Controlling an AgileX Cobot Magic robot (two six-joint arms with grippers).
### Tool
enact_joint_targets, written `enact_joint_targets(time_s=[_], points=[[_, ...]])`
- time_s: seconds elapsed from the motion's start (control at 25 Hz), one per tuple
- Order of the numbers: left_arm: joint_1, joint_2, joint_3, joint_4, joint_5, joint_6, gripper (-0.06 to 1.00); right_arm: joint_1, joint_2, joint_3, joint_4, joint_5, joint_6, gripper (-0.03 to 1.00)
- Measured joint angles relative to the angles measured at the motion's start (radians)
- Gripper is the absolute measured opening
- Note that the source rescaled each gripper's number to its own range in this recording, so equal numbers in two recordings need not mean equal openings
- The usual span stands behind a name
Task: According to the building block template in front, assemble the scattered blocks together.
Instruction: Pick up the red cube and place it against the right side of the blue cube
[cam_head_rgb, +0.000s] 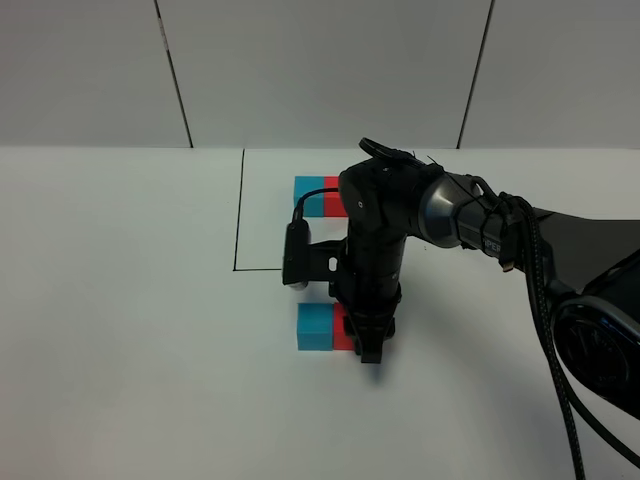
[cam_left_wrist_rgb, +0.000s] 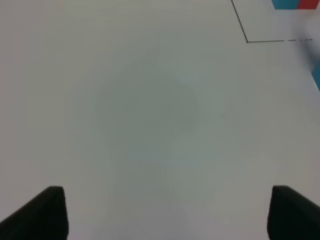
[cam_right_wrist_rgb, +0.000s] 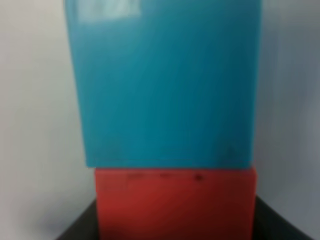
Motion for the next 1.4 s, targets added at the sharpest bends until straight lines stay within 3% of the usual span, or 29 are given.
enact_joint_targets(time_s=[1.04, 1.12, 1.4], points=[[0.0, 0.0, 0.0, 0.0, 0.0, 0.0, 0.7, 0.0, -0.005, 0.001, 0.013, -0.009, 0.0, 0.03], [0.0, 0.0, 0.0, 0.0, 0.0, 0.0, 0.7, 0.0, -0.008, 0.003, 0.008, -0.007, 0.0, 0.11], [0.0, 0.0, 0.0, 0.0, 0.0, 0.0, 0.7, 0.001, -0.081, 0.006, -0.065, 0.004, 0.113, 0.83]])
